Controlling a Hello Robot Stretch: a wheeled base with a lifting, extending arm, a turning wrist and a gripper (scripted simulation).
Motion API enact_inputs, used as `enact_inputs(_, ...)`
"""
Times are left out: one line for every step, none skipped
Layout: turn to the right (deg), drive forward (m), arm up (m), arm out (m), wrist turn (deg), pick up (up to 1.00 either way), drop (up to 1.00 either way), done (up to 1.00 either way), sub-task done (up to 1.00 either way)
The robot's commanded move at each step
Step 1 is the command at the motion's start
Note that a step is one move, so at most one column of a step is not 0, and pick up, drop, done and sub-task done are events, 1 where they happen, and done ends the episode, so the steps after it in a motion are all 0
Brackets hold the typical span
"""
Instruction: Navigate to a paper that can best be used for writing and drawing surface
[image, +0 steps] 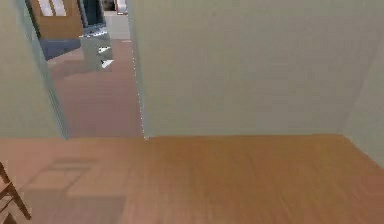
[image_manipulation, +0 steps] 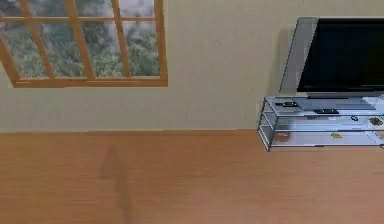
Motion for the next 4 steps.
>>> enact_inputs(0.0,0.85,0.0,0.0,0.0,0.0,0.0,0.0,0.0)
enact_inputs(-45.0,0.0,0.0,0.0,0.0,0.0,0.0,0.0,0.0)
enact_inputs(-6.0,0.0,0.0,0.0,0.0,0.0,0.0,0.0,0.0)
enact_inputs(-3.0,0.0,0.0,0.0,0.0,0.0,0.0,0.0,0.0)
